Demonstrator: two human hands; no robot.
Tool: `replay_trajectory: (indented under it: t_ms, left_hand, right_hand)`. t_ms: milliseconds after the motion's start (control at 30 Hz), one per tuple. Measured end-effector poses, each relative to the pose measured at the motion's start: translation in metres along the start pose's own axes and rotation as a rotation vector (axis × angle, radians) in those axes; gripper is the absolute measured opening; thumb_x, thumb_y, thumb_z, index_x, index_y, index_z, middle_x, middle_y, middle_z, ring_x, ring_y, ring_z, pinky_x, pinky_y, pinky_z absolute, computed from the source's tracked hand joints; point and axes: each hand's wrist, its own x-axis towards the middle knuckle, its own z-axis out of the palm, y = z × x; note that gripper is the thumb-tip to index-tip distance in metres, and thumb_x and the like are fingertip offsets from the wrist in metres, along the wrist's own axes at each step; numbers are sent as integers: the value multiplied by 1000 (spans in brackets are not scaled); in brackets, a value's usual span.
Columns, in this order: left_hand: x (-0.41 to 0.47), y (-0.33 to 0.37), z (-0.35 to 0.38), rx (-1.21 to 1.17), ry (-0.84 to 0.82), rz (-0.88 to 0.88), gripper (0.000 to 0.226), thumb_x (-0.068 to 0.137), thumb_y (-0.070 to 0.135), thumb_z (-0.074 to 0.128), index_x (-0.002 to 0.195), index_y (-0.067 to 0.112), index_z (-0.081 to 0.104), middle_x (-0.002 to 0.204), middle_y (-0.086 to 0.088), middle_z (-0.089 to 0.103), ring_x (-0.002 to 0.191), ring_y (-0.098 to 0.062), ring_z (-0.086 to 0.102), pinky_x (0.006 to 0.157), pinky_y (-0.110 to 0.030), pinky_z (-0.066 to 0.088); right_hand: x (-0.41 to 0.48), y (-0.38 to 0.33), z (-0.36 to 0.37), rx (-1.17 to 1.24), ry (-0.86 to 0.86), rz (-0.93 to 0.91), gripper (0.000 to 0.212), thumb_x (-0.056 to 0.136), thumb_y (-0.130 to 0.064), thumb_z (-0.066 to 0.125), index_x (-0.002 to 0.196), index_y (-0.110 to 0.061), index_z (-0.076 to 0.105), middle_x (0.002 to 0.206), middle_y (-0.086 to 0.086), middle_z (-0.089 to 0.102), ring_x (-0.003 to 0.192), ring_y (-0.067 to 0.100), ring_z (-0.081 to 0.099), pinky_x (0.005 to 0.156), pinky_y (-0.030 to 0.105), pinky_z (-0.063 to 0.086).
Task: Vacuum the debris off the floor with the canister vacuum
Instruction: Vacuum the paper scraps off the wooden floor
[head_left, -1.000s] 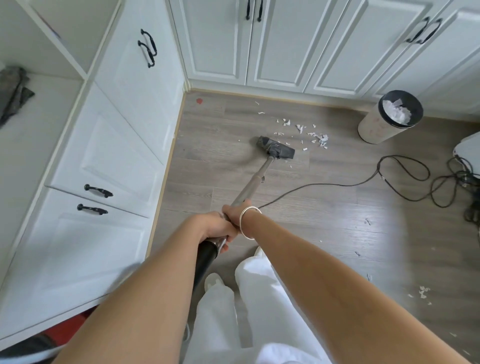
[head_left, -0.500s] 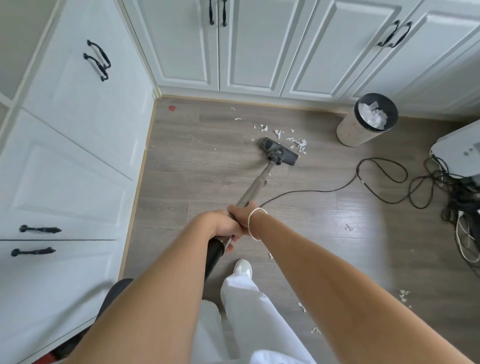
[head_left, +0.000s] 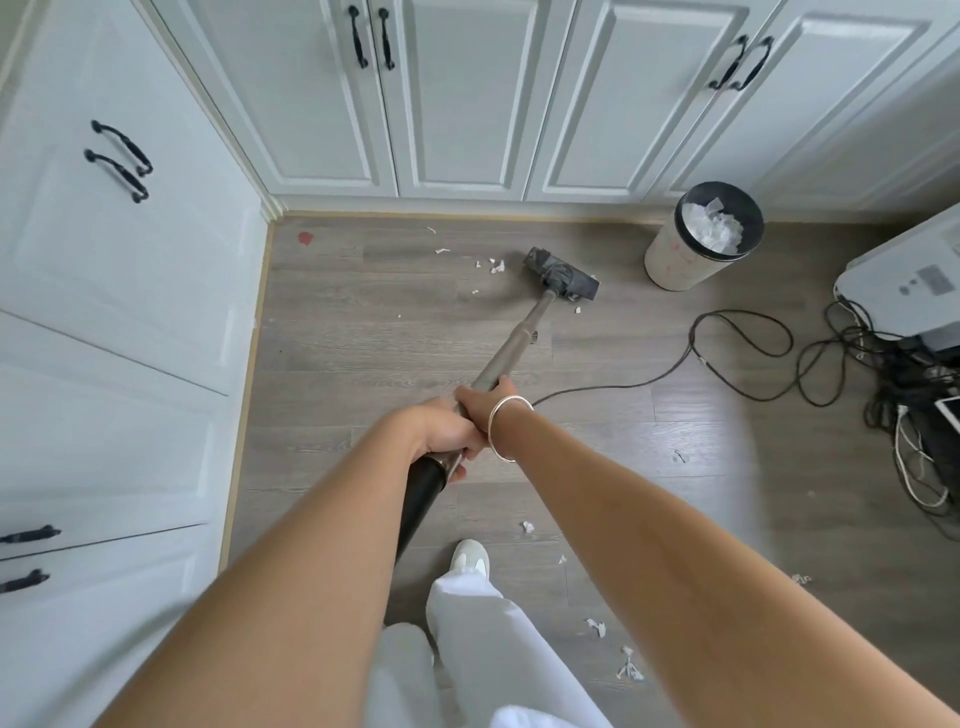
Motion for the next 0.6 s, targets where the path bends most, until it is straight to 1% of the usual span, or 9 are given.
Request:
replay_trajectory:
  t_ms: [100, 200, 233, 267, 333, 400, 500, 567, 600]
  left_hand:
    - [11, 24, 9, 47, -15, 18, 21, 80, -11, 47, 73, 8, 46, 65, -12, 48, 52, -21, 50, 56, -33, 45]
    - [27, 47, 15, 107, -32, 1, 17, 82, -8, 49, 77, 8, 48, 74, -12, 50, 52, -19, 52, 55, -32, 47]
    - [32, 53, 17, 128, -44, -9, 15, 83, -7, 49, 80, 8, 50, 77, -12, 51, 53, -19, 52, 54, -31, 48]
    - [36, 57, 17, 145, -56, -19, 14, 84, -6, 49, 83, 8, 51, 78, -12, 51, 54, -18, 53, 52, -30, 48]
    - [41, 62, 19, 172, -69, -42, 14, 85, -5, 49, 90, 7, 51, 78, -12, 51, 56, -17, 53, 46, -26, 48]
    - [45, 59, 17, 164, -65, -58, 16, 84, -5, 49, 94, 6, 50, 77, -12, 52, 56, -17, 54, 43, -24, 47]
    - [46, 50, 12, 157, -66, -92, 9, 85, -4, 51, 86, 5, 48, 75, -11, 50, 55, -17, 54, 43, -23, 48]
    - [45, 41, 6, 133, -70, -109, 11, 86, -4, 51, 86, 6, 47, 73, -10, 49, 55, -17, 53, 44, -24, 47]
    - [43, 37, 3, 124, -69, -112, 11, 86, -4, 51, 85, 6, 47, 72, -10, 50, 54, -17, 53, 44, -24, 47]
  right_hand:
    - [13, -8, -22, -34, 13, 20, 54, 91, -29, 59, 135, -6, 38, 99, 12, 53, 83, 27, 54, 72, 31, 43]
    - [25, -17, -45, -87, 26, 43, 53, 91, -34, 58, 132, -5, 42, 98, 12, 55, 65, 22, 54, 59, 29, 45]
    - [29, -18, -50, -99, 31, 49, 54, 91, -37, 58, 132, -6, 42, 98, 12, 55, 63, 21, 54, 58, 29, 45]
    - [32, -19, -53, -105, 32, 54, 56, 91, -41, 58, 132, -6, 43, 99, 12, 57, 66, 22, 56, 63, 31, 47]
    - [39, -18, -56, -87, 36, 63, 60, 89, -47, 58, 131, -7, 43, 105, 13, 61, 79, 27, 61, 78, 36, 53]
    - [44, -16, -49, -39, 12, 62, 63, 85, -49, 60, 130, -8, 42, 114, 16, 63, 89, 30, 65, 87, 40, 55]
    - [85, 5, -29, 9, -33, 75, 85, 66, -58, 67, 132, -12, 39, 115, 17, 63, 99, 34, 66, 90, 49, 53]
    - [112, 19, -13, 18, -44, 94, 97, 55, -61, 65, 135, -14, 36, 117, 18, 62, 101, 35, 65, 91, 51, 52]
    - [112, 21, -8, 26, -52, 95, 100, 55, -62, 65, 137, -15, 34, 118, 18, 61, 102, 35, 65, 92, 50, 52]
